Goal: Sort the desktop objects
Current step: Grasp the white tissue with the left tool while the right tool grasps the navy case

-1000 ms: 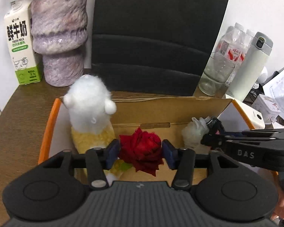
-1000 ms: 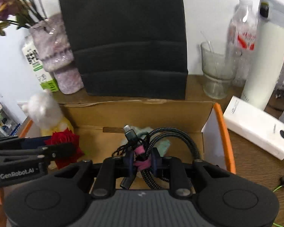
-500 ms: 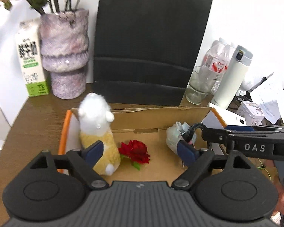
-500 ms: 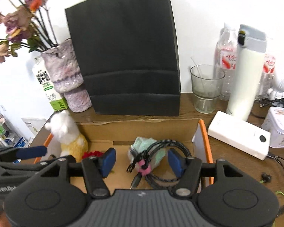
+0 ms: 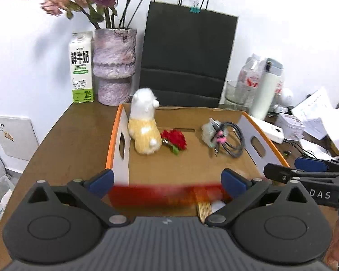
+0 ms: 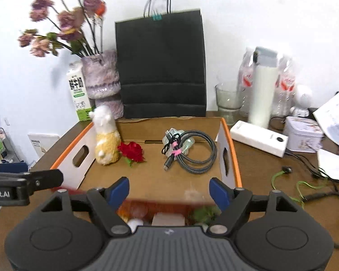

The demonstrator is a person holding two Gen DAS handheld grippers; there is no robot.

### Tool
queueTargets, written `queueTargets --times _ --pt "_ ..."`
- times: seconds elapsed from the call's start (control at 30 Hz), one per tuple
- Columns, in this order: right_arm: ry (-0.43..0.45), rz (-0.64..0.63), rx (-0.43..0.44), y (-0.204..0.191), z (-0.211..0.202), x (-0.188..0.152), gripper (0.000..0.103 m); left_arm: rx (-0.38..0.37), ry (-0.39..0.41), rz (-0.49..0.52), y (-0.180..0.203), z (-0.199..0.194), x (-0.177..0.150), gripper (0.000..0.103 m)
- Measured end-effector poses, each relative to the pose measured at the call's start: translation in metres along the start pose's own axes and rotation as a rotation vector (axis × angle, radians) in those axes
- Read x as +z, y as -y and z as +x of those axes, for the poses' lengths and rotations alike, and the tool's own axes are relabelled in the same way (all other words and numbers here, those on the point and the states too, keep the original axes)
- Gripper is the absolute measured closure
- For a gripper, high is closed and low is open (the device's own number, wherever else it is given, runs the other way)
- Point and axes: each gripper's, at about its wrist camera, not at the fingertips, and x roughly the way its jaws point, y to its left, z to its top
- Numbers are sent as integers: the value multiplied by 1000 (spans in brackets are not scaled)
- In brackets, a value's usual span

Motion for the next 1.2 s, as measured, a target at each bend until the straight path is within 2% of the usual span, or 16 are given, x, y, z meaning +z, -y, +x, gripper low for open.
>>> queueTargets --times 0.13,0.17,0.23,0.37,0.63,0.93,1.1,1.2 --pt "30 -21 -15 -8 -36 -39 21 -19 61 -70 -6 -35 -50 0" --pt "39 -37 -16 -11 -45 -50 18 -7 57 -76 -7 -40 -65 0" --pt "60 -42 -26 -13 -65 -73 14 67 34 -81 -5 -48 -93 0" --pt "66 -43 -17 -14 -87 -112 14 105 122 -64 -4 -79 -130 0" --pt "39 -75 -10 -21 -112 -166 14 85 235 -90 0 -123 -156 0" --pt "76 -61 5 -20 -142 -185 13 96 204 -147 -8 -131 -181 0" --pt "95 -51 29 -16 -148 -187 9 96 254 -23 8 -132 -186 0" --pt "90 -25 24 -13 -142 -184 9 81 241 -15 13 -128 -186 0"
